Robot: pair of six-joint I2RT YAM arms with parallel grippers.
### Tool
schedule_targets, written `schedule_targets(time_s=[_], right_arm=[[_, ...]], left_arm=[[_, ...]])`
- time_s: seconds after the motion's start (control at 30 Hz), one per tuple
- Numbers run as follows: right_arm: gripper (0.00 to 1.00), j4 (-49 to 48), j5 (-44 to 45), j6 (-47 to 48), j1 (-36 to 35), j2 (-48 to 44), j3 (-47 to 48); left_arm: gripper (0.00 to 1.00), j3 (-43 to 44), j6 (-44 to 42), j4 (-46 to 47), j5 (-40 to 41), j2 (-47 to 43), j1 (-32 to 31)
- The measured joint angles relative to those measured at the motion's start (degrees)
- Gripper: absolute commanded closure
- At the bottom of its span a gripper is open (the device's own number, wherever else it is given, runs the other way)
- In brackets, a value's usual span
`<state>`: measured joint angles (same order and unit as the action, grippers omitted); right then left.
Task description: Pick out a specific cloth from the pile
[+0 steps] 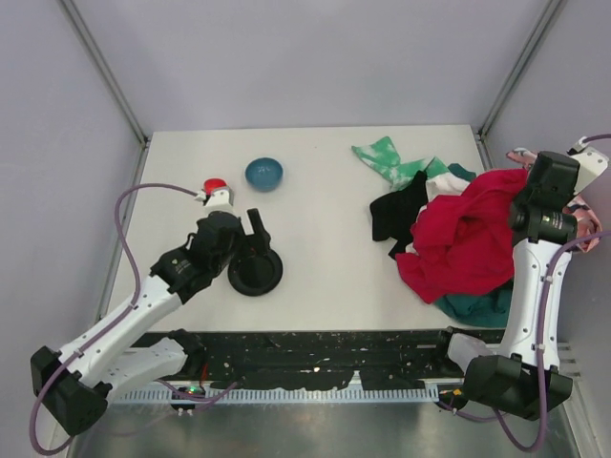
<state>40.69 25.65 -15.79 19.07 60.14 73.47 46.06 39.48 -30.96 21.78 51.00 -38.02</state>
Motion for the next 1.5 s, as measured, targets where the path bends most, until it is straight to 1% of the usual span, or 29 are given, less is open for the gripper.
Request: schedule_targets(time_s=[0.1, 0.2, 0.33, 0.47, 0.53, 0.57, 0.7, 0.87, 0.93, 0.97, 1.0, 1.03, 1.07, 1.1, 1.13, 1.17, 1.3, 1.37, 1.43, 1.5], right_arm=[[0.94, -0.92, -2.32, -1.07, 0.96, 1.36, -2.69], [0.95, -1.66, -3.82, -1.49, 0.98, 1.88, -3.04], [0.95, -2.95, -4.35, -1.73, 0.98, 1.81, -3.32], [0.95, -3.65, -4.37, -2.12, 1.2, 1.7, -4.46], [0.95, -3.85, -4.42, -2.19, 1.33, 1.7, -4.7], [0.94, -3.89, -4.48, -2.21, 1.4, 1.7, -4.72], [0.94, -4.7, -5.01, -2.38, 1.42, 1.7, -5.25], [0.95, -5.64, -5.46, -2.38, 1.44, 1.73, -5.99], [0.95, -5.97, -5.6, -2.38, 1.51, 1.7, -6.34], [0.95, -6.03, -5.77, -2.38, 1.53, 1.7, -6.47], [0.95, -6.12, -5.88, -2.38, 1.55, 1.66, -6.58], [0.94, -6.19, -6.1, -2.38, 1.57, 1.62, -6.69], [0.95, -6.25, -6.29, -2.38, 1.57, 1.46, -6.8], [0.95, -6.4, -6.54, -2.38, 1.57, 1.31, -6.97], [0.94, -6.45, -6.73, -2.38, 1.62, 1.09, -7.17], [0.95, -6.6, -6.95, -2.4, 1.64, 0.81, -7.5], [0.95, -7.43, -8.31, -2.73, 1.64, -0.68, -9.94], [0.94, -7.74, -9.01, -3.02, 1.64, -1.29, -11.37], [0.95, -7.78, -9.55, -3.21, 1.64, -1.66, -12.85], [0.94, -7.72, -10.27, -3.34, 1.6, -1.62, -13.9]], left_arm=[[0.0, 2.75, -1.18, 5.81, -6.05, 6.47, 0.28], [0.0, 7.61, -1.97, 10.69, -14.75, 16.57, 0.37], [0.0, 22.23, -2.23, 15.96, -28.96, 37.99, 0.35], [0.0, 39.28, -1.55, 18.43, -38.73, 57.16, -0.33], [0.01, 46.18, -0.85, 18.64, -42.03, 63.95, -0.87], [0.0, 50.8, -0.52, 18.58, -43.54, 68.13, -1.38], [0.0, 65.61, -0.46, 16.61, -45.48, 80.04, -3.61], [0.01, 80.78, -0.81, 10.23, -45.18, 91.73, -7.17], [0.0, 85.0, -0.92, 7.63, -44.19, 95.47, -8.17], [0.04, 86.29, -0.94, 6.67, -43.74, 96.76, -8.72], [0.13, 86.99, -0.9, 6.01, -43.5, 97.68, -9.16], [0.33, 87.47, -0.85, 5.73, -43.32, 98.03, -9.38], [0.46, 87.82, -0.63, 5.35, -43.15, 98.07, -9.46], [0.63, 88.17, -0.48, 5.03, -42.82, 98.07, -9.46], [0.98, 88.35, -0.35, 4.9, -42.58, 98.07, -9.46], [1.0, 88.35, -0.07, 4.57, -42.49, 98.07, -9.44], [1.0, 88.11, 0.31, 3.78, -42.75, 97.88, -9.29], [1.0, 86.07, -0.52, 3.63, -42.14, 96.45, -8.83], [1.0, 79.89, -1.73, 3.28, -40.94, 91.93, -8.33], [1.0, 72.13, -2.78, 2.67, -40.59, 84.83, -7.13]])
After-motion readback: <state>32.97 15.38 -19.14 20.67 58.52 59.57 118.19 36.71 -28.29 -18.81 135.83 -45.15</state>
